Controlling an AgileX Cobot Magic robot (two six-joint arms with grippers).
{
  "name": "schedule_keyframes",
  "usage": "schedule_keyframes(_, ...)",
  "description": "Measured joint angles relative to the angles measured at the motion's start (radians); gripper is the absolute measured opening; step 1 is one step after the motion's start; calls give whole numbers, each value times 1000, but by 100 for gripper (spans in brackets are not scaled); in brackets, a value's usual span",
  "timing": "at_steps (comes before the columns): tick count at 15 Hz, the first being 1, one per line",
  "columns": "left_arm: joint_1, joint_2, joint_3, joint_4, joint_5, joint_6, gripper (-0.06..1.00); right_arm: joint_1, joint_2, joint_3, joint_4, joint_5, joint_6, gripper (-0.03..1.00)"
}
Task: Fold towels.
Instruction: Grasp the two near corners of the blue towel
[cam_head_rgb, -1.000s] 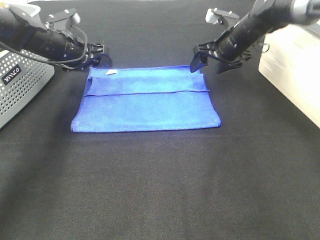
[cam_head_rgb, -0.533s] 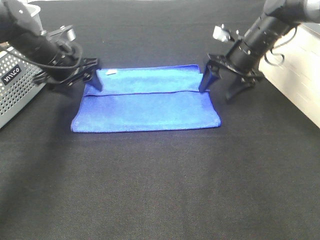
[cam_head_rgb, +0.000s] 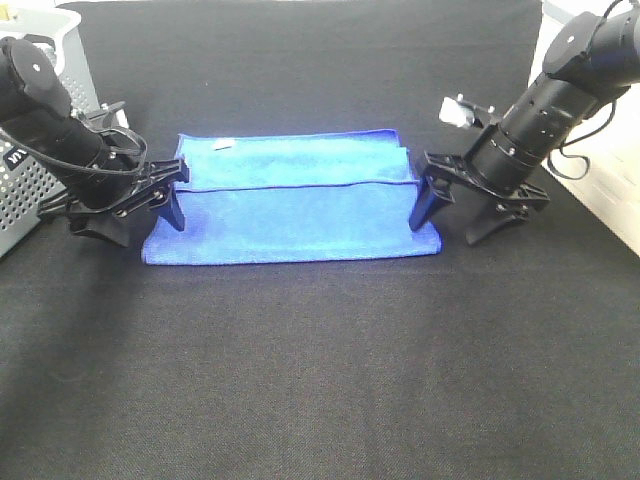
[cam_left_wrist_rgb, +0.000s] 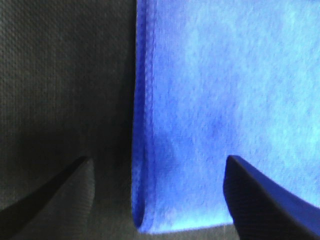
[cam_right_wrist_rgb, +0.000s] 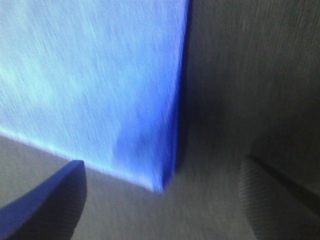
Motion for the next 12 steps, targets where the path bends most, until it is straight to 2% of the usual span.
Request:
schedule_keyframes(2,0,26,0,-48,-10,-3,69,0,0,3,51,-41,-44,78)
schedule_keyframes(3,0,26,0,-48,-10,-3,69,0,0,3,51,-41,-44,78)
schedule_keyframes(5,0,42,-1,-102,-17,28,69,0,18,4,94,-53,-75,78)
schedule_keyframes(7,-2,52,-6,-164,-21,85,69,0,45,4,154,-55,-110,74)
schedule_keyframes(8,-3,56,-8,-182,-21,95,68,0,58,3,205,-54,-129,68)
schedule_keyframes(9,-6,59,-9,-193,-21,102,63,0,64,2,226,-54,-140,60)
schedule_keyframes(10,-9,62,-9,-195,-14,105,43,0,74,2,239,-56,-143,41)
schedule_keyframes(12,-12,71,-9,-197,9,108,8,0,85,4,234,-56,-135,10)
